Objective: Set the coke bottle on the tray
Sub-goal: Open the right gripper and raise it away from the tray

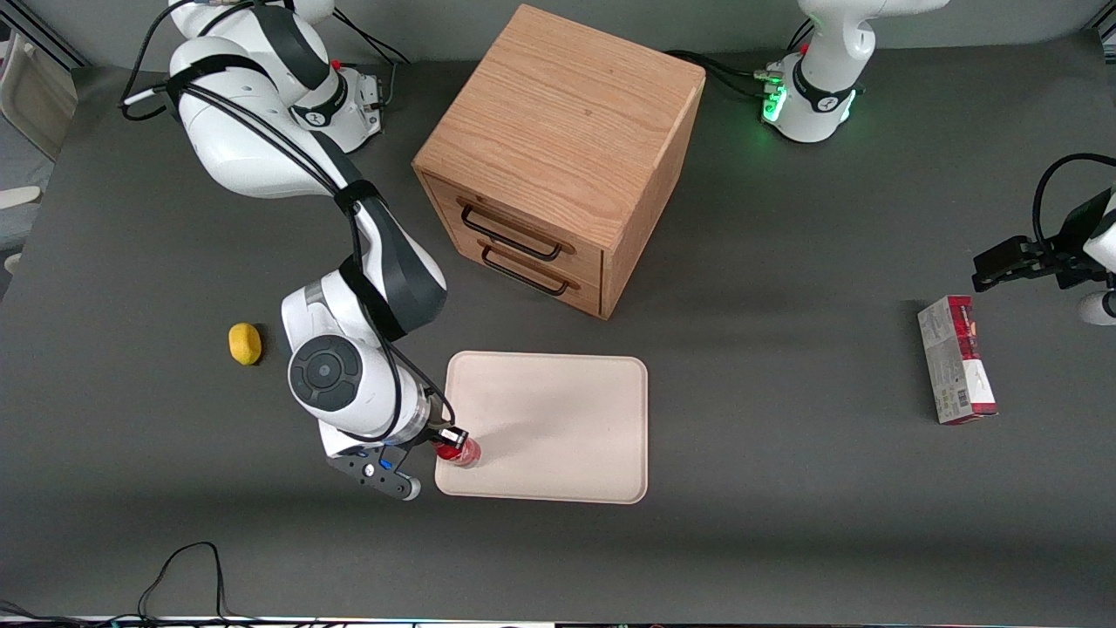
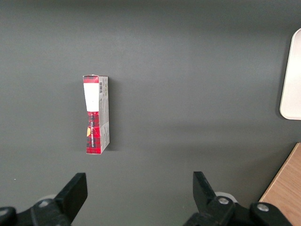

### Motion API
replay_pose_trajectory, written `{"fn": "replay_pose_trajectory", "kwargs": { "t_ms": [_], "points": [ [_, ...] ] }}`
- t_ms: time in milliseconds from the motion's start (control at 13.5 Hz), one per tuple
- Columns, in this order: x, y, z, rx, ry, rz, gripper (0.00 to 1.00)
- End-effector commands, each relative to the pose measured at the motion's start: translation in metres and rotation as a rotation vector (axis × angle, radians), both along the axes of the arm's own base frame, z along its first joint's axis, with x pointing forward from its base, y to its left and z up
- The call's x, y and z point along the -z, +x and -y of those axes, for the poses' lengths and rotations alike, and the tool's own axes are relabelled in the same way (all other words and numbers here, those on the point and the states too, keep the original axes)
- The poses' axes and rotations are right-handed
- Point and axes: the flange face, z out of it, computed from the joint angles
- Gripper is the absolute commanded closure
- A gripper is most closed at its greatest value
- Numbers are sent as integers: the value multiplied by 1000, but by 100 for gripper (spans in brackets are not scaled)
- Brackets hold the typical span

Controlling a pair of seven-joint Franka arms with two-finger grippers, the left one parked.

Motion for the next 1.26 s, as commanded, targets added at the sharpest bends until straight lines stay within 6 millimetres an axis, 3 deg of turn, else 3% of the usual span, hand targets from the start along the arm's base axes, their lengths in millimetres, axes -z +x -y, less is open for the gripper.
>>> {"fn": "replay_pose_trajectory", "kwargs": {
  "t_ms": [0,74,149,669,818,966,1189],
  "points": [
    [-7,1,-3,19,-13,26,79],
    [-7,1,-3,16,-13,26,30],
    [-4,1,-2,8,-23,23,0],
    [-5,4,8,14,-35,23,0],
    [-16,10,30,20,-43,25,0],
    [-40,5,55,-50,-77,-30,0],
    [-90,-8,127,-249,-86,-159,0]
  ]
}}
